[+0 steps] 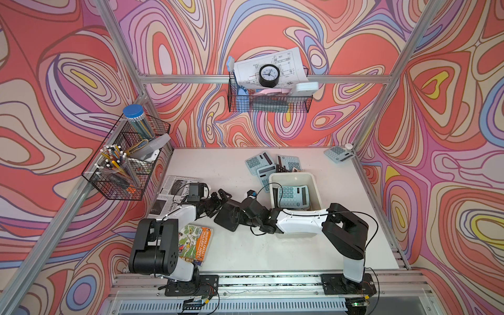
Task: Put the calculator in the storage box
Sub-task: Pick up the calculator at the center of the board.
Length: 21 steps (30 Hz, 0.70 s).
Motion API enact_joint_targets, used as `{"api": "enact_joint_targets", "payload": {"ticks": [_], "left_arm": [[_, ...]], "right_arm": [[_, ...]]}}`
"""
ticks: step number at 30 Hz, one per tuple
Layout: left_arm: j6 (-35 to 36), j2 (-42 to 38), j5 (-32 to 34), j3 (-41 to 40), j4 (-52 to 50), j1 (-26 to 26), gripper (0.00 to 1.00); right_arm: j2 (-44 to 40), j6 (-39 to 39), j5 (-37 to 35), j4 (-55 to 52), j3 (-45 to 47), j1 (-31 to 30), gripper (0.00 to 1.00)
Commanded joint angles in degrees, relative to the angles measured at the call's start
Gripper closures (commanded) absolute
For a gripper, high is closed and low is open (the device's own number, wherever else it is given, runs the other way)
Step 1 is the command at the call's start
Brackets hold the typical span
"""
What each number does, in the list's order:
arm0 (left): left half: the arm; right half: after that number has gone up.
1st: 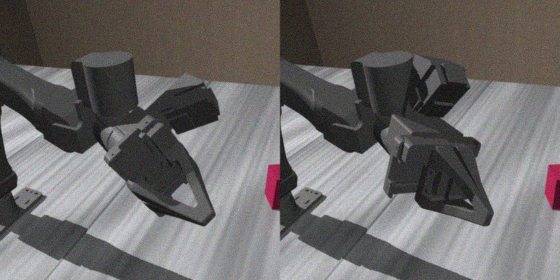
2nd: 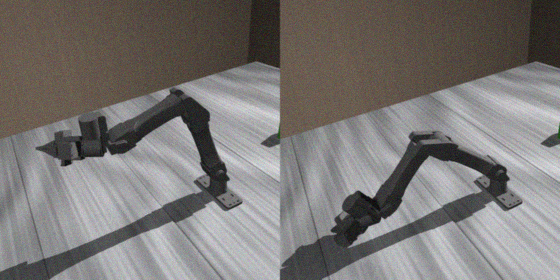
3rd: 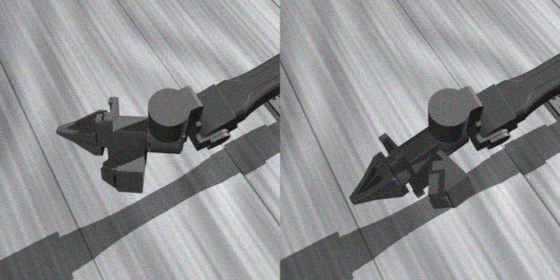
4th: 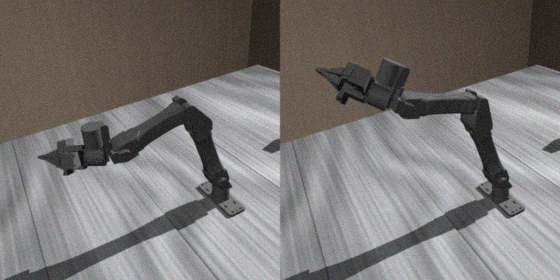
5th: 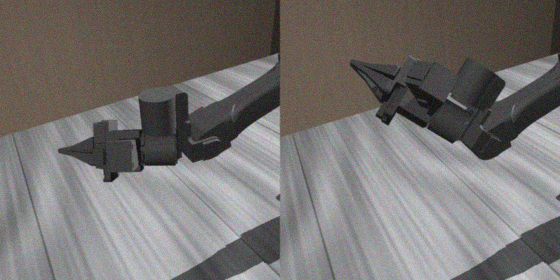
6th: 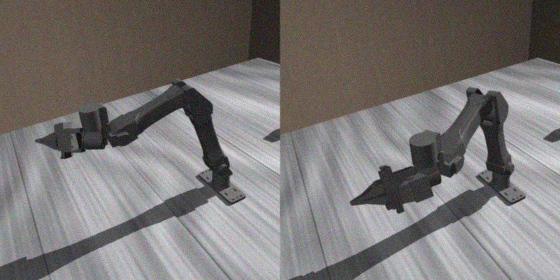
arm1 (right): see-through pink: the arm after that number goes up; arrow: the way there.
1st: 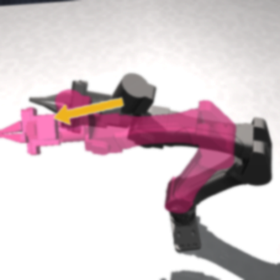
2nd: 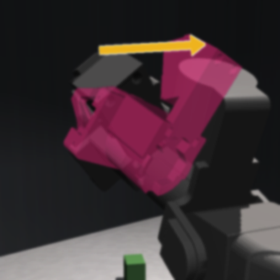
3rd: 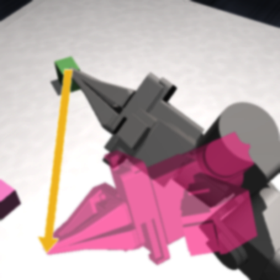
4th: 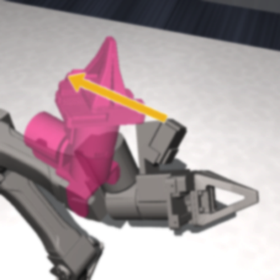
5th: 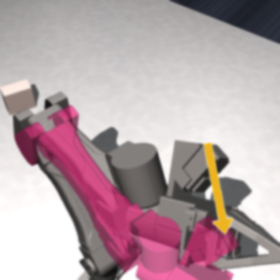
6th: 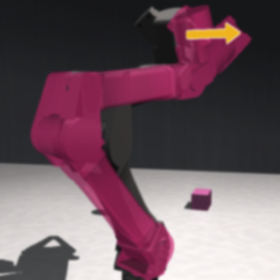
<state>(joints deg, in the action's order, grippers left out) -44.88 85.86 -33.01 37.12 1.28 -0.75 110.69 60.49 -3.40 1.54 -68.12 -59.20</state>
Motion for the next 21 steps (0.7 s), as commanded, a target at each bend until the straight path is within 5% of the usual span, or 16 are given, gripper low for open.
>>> {"api": "enact_joint_targets", "payload": {"ticks": [1, 14, 21], "left_arm": [[0.6, 1.8, 3.1, -2.5, -9.3, 0.5, 0.01], [3.0, -0.9, 10.9, -0.6, -14.8, 0.6, 0.01], [1.2, 2.2, 5.7, -2.2, -10.3, 0.2, 0.01]], "right_arm": [[1.1, 1.8, 1.3, 2.9, 1.2, 1.0, 0.26], [2.7, 6.5, 0.0, -8.7, -1.0, 1.4, 0.13], [8.2, 10.2, 5.4, 1.6, -0.1, 2.3, 0.1]]}}
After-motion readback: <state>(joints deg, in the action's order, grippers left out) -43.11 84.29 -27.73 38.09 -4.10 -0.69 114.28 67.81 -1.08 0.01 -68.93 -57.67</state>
